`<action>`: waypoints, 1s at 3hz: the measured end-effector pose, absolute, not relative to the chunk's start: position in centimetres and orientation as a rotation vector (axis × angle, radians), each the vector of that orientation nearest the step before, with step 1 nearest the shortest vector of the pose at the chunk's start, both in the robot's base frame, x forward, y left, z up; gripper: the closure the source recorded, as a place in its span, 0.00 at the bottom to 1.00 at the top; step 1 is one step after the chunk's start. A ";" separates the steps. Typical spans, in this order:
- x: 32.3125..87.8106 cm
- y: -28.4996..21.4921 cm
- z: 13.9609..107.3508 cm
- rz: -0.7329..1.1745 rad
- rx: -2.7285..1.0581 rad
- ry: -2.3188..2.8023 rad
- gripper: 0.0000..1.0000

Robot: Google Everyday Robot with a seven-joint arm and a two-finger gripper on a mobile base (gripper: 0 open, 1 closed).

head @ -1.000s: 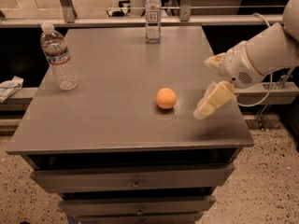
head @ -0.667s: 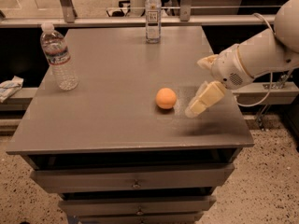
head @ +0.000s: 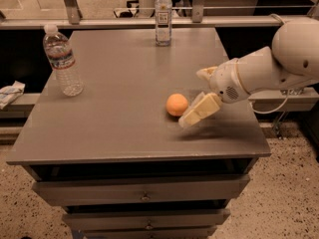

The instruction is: Pick orange

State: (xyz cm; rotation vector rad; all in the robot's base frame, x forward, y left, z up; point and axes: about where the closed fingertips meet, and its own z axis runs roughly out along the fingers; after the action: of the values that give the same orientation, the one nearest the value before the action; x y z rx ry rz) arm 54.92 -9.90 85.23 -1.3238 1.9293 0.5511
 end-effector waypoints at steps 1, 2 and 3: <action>54.9 -8.9 84.6 0.588 -1.295 1.928 0.25; 54.7 -7.6 84.1 0.629 -1.274 1.923 0.48; 54.7 -7.5 85.1 0.645 -1.258 1.901 0.79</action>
Offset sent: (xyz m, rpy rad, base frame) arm -0.0033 0.0348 -0.0163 0.1079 0.0496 -0.0140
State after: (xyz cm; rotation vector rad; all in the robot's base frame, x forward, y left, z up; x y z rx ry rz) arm 54.68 -7.54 85.06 -1.2584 1.9007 0.6445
